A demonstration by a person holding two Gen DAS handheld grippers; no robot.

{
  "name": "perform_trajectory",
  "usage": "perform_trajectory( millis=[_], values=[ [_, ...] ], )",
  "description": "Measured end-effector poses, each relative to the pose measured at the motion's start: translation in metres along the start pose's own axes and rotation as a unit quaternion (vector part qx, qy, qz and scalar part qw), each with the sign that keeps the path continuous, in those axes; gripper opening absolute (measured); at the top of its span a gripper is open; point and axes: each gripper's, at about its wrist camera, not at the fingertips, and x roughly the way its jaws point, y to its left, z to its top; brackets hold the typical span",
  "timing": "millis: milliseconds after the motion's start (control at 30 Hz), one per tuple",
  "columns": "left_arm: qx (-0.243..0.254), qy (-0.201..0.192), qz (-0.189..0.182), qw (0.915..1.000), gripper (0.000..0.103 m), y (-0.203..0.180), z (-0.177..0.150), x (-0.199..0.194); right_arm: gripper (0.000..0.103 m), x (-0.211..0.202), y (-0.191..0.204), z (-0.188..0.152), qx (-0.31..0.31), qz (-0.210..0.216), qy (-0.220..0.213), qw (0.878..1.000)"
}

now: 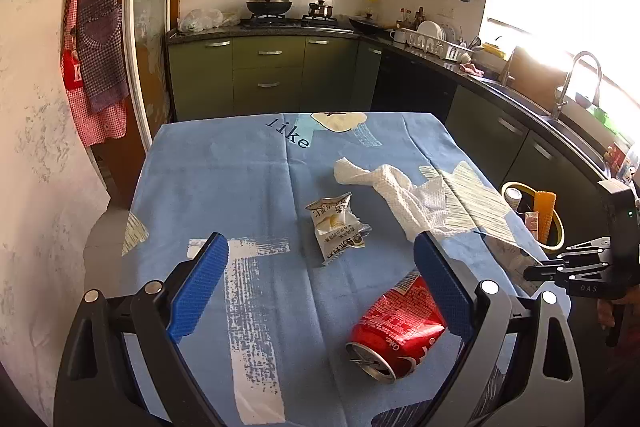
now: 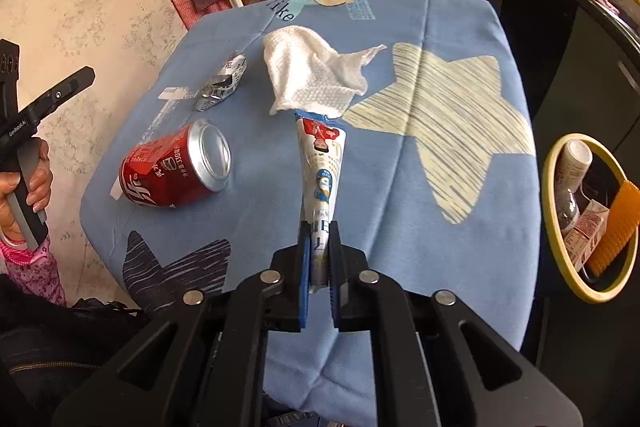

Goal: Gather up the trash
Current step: 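Carry the white tube over the bin and open the right gripper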

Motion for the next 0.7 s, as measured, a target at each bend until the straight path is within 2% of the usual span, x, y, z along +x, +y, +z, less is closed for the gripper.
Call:
perform_trajectory(
  millis=[100,200,333,433,533,700],
  values=[
    [0.006,-0.003,-0.002,1.0000,0.093,-0.006,0.001,-0.004,0.008,-0.021,-0.018,-0.007,0.027,-0.013,-0.028,0.999],
    [0.013,-0.005,-0.003,0.9999,0.093,-0.012,0.001,-0.008,0.008,-0.046,-0.050,-0.012,0.068,-0.046,-0.061,0.995],
    [0.025,-0.007,-0.006,0.9996,0.093,-0.020,0.002,-0.010,0.008,-0.072,-0.120,-0.018,0.149,-0.137,-0.092,0.975],
    [0.031,-0.007,-0.011,0.9994,0.093,-0.024,0.003,-0.008,0.008,-0.070,-0.168,-0.022,0.192,-0.181,-0.081,0.961],
    [0.034,-0.001,-0.017,0.9993,0.093,-0.028,0.004,-0.003,0.008,-0.051,-0.210,-0.022,0.224,-0.203,-0.054,0.952],
    [0.038,0.009,-0.014,0.9991,0.093,-0.030,0.003,0.004,0.008,-0.028,-0.255,-0.019,0.254,-0.239,-0.033,0.937]
  ],
)
